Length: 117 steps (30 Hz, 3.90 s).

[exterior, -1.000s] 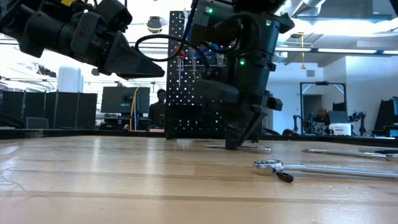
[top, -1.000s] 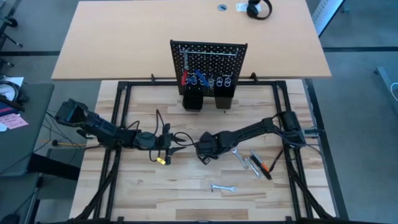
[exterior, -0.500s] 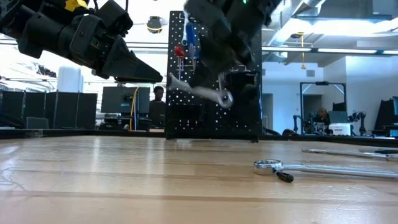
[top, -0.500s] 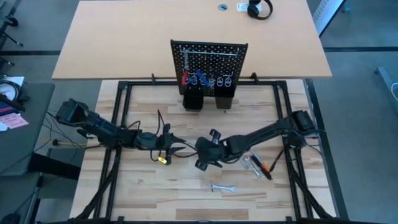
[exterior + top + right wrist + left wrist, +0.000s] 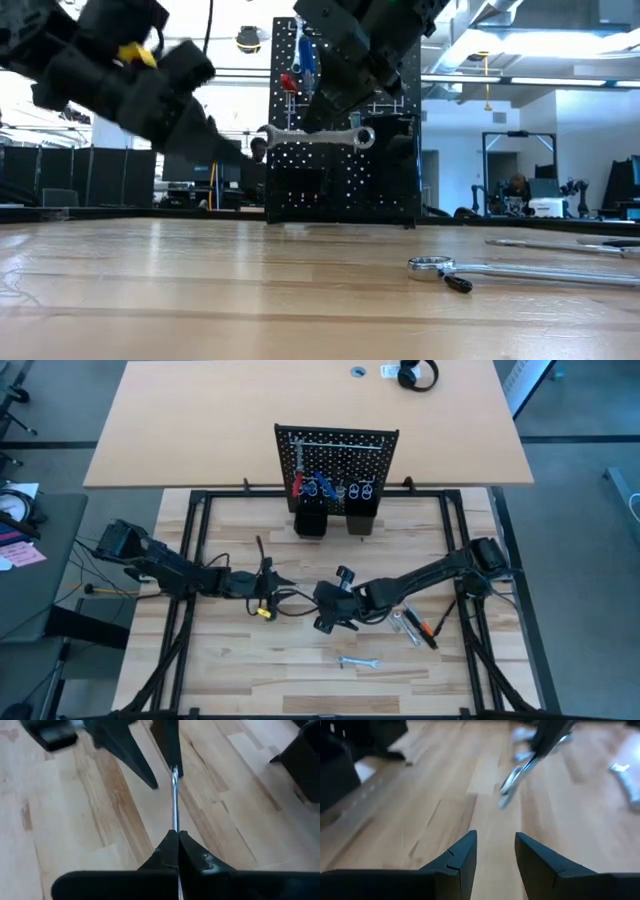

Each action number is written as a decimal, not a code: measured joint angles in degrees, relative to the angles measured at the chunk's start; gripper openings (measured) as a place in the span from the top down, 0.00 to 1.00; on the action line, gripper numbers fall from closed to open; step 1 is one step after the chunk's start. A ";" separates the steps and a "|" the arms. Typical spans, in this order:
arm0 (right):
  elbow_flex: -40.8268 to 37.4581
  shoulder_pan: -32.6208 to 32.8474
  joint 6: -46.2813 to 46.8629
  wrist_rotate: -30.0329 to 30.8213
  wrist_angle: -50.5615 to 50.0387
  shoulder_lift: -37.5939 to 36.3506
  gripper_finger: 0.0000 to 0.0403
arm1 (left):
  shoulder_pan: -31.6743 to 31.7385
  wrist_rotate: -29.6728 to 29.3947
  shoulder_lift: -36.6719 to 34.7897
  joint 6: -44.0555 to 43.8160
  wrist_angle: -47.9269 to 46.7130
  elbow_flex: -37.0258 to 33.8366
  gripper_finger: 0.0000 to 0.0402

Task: Hang tools onto peg board
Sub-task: Hang the wrench on the pegboard

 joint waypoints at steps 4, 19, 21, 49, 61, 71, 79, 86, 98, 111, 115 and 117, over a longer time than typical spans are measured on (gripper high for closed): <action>-1.21 0.18 0.00 -2.77 3.07 0.97 1.00 | 1.70 3.32 5.39 0.87 4.02 0.00 0.69; -9.60 -2.38 1.59 -12.76 6.53 1.04 0.89 | 2.06 11.89 17.17 7.38 1.25 8.09 0.69; -9.60 -3.88 -1.18 -16.59 6.41 0.92 0.82 | 2.04 11.89 17.16 7.40 -0.68 8.66 0.69; -9.48 -8.17 -15.14 -24.14 12.68 9.84 0.93 | 1.88 11.47 11.65 7.45 -6.63 8.83 0.69; -14.16 -6.85 -14.90 -22.28 15.90 2.04 0.99 | -0.58 1.17 -6.40 8.67 -9.04 0.36 0.69; -10.29 -9.32 -22.91 -15.66 18.61 -1.56 0.86 | -0.56 -10.58 -8.29 7.30 -5.09 -2.16 0.69; -1.68 -15.54 -36.62 -7.22 18.42 -1.74 0.69 | -0.56 -12.15 -8.26 7.38 -5.91 -2.15 0.69; 0.70 -23.21 -38.40 -10.23 16.12 1.37 0.62 | -0.56 -12.20 -8.26 7.35 -8.34 -2.14 0.69; 0.81 -28.02 -38.12 -20.46 16.99 3.84 0.54 | -0.56 -12.30 -8.26 7.38 -8.37 -2.14 0.69; 0.92 -27.97 -41.03 -20.28 16.76 5.64 0.70 | -0.56 -12.30 -8.26 7.41 -8.38 -2.14 0.69; 0.96 -27.93 -41.48 -20.07 17.27 5.65 0.84 | -0.56 -12.28 -8.26 7.42 -8.44 -2.14 0.69; 1.01 -27.89 -42.29 -20.26 17.81 5.34 0.90 | -0.56 -12.28 -8.26 7.42 -8.37 -2.14 0.69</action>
